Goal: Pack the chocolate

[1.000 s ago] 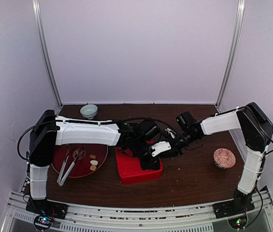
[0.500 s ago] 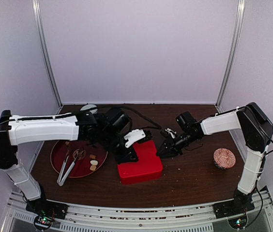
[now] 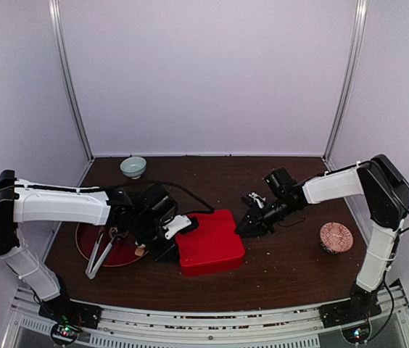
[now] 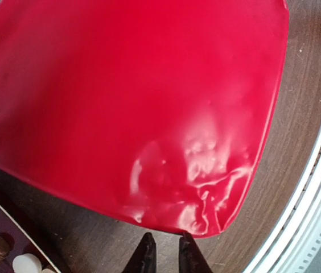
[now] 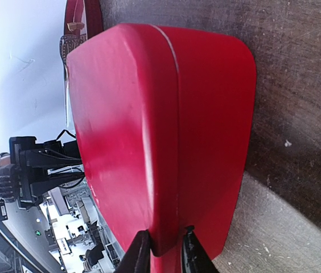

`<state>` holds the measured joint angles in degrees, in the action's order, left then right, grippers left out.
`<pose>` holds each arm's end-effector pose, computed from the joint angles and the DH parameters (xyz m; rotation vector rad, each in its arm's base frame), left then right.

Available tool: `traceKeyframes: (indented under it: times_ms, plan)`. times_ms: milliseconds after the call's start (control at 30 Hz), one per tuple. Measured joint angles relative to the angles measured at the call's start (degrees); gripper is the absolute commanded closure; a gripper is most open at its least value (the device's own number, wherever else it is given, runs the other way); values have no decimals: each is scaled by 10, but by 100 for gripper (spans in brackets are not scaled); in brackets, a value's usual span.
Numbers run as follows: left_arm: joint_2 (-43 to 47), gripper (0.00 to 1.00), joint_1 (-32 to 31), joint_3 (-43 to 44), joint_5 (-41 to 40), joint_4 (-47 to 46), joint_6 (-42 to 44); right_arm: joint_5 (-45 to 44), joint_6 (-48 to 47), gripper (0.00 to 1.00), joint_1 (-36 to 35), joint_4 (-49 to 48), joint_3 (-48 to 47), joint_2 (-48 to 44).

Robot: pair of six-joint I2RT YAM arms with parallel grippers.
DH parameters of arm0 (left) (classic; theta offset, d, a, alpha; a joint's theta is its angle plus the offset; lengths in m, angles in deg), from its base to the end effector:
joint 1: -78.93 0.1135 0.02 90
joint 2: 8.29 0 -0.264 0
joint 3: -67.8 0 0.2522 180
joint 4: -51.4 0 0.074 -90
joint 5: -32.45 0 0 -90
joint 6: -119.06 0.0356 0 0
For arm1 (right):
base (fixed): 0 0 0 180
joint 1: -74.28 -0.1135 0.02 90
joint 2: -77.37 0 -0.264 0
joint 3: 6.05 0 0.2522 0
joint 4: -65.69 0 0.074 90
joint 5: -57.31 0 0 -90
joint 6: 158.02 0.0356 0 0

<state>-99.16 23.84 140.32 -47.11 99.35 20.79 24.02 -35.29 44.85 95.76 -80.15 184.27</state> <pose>0.1705 -0.2556 0.1983 1.1767 2.5811 -0.5330 0.2914 0.1986 0.1462 0.2622 -2.5957 -1.5180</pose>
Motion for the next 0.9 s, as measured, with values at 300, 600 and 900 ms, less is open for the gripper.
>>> traceKeyframes:
  times_ms: [300, 600, 900]
  plan:
    - [20, 81, 58, 75, -35, 11, -24, -5, 3, 81, 0, -17, 15, -9]
    - [-97, 81, 94, 166, -84, -12, -41, -6, 7, 81, 0, -23, 19, -12]
    - [-160, 68, 97, 193, -93, -4, -51, -15, 10, 72, 0, -44, 43, -28]
